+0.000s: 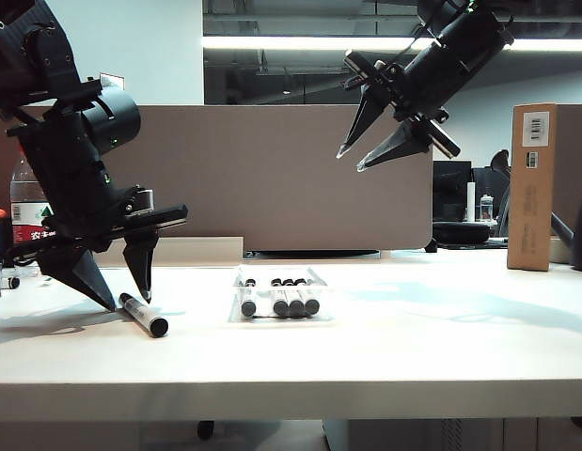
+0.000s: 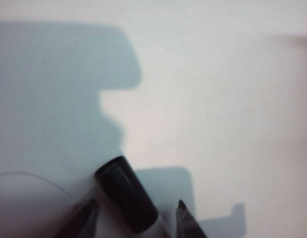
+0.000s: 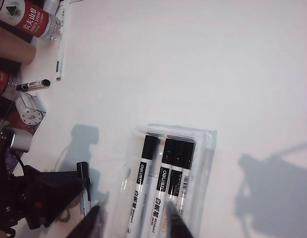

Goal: Pick up the markers scattered on the table and put them into the packaging box, making sure the markers fit the shape of the box's grooves.

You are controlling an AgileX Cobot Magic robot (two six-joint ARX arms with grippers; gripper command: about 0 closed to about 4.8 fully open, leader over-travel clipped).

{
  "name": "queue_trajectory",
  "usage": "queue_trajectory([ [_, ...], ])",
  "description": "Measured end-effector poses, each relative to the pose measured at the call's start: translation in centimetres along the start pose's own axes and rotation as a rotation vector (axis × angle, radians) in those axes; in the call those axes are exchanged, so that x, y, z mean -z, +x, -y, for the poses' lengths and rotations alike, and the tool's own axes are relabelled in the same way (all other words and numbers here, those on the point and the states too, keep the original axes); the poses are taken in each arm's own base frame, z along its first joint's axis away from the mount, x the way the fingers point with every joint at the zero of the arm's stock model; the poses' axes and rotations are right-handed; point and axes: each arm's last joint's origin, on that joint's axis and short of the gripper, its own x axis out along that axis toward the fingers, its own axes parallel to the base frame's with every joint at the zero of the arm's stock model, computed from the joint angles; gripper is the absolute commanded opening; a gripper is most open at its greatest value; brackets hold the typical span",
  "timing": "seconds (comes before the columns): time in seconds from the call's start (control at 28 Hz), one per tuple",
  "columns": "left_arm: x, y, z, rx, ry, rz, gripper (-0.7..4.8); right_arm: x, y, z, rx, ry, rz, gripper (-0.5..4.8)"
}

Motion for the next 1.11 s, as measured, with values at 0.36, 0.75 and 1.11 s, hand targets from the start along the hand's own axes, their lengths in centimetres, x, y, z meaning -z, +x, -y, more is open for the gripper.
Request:
queue_trajectory([
  [0.36,-0.1,0.1,-0.1,-0.011,0.002,0.013,0.84,0.0,0.0,0.0,0.0,-0.003,0.0,1.57],
  [0.75,-0.3,0.2,0.1,0.033,0.02,0.029,0.2,-0.1,-0.2,-0.2,-0.001,-0.01,0.005,1.57],
  [1.11,-1.8,-0.7,0.8,0.024,0.07,-0.051,-0.06,-0.1,-0.3,-0.1,-0.001,-0.01,0.005,1.57],
])
